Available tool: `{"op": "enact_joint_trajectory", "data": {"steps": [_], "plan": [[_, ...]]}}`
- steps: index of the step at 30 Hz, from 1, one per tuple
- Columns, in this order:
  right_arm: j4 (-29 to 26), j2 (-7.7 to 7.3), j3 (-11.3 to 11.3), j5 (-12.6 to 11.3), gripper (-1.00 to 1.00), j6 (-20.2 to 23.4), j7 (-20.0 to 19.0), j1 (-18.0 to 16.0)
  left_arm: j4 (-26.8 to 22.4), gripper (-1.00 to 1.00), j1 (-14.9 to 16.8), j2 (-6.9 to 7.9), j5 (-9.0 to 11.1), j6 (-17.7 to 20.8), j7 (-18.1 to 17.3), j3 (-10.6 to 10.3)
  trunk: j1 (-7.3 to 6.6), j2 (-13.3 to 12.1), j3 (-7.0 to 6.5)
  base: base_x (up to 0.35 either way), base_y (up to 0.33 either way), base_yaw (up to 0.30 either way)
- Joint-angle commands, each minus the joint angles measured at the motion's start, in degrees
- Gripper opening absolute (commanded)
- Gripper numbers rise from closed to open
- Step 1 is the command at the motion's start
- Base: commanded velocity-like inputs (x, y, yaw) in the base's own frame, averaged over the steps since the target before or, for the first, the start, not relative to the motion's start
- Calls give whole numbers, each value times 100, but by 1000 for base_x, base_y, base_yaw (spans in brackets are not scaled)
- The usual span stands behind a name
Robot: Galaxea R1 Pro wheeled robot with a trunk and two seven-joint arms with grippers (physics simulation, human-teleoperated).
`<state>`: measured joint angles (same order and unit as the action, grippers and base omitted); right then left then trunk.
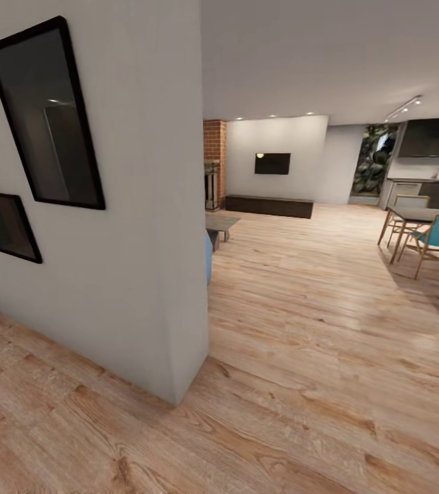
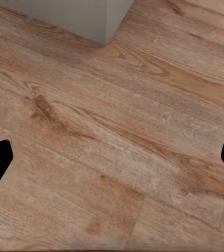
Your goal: Pick up the two gym shoes and the two sandals from the corridor floor and place them onto the hallstand (shoe rack) in the corridor, making sure they are on the rack and not on the floor. Arrange them so the two gym shoes are next to each other and the two sandals are next to each other.
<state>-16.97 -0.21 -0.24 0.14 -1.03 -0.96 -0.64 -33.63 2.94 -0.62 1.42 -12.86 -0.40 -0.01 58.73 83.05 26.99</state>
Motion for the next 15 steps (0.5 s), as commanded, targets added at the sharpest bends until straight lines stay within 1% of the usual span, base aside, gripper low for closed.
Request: {"op": "enact_joint_trajectory", "data": {"steps": [1,5,8,15], "plan": [[0,0,-5,2,100,-11,-10,-1,12,100,5,-3,17,-19,-6,-2,0,3,8,0,0,242],[1,2,-13,-18,100,-11,-10,-1,31,100,5,0,22,-22,-10,-3,0,3,18,0,0,258],[1,6,-17,-29,100,-11,-10,-2,36,100,5,0,23,-23,-11,-1,0,3,24,0,0,191],[1,8,-20,-40,100,-11,-10,-4,40,100,5,1,17,-23,-12,-13,0,3,26,0,0,32]]}}
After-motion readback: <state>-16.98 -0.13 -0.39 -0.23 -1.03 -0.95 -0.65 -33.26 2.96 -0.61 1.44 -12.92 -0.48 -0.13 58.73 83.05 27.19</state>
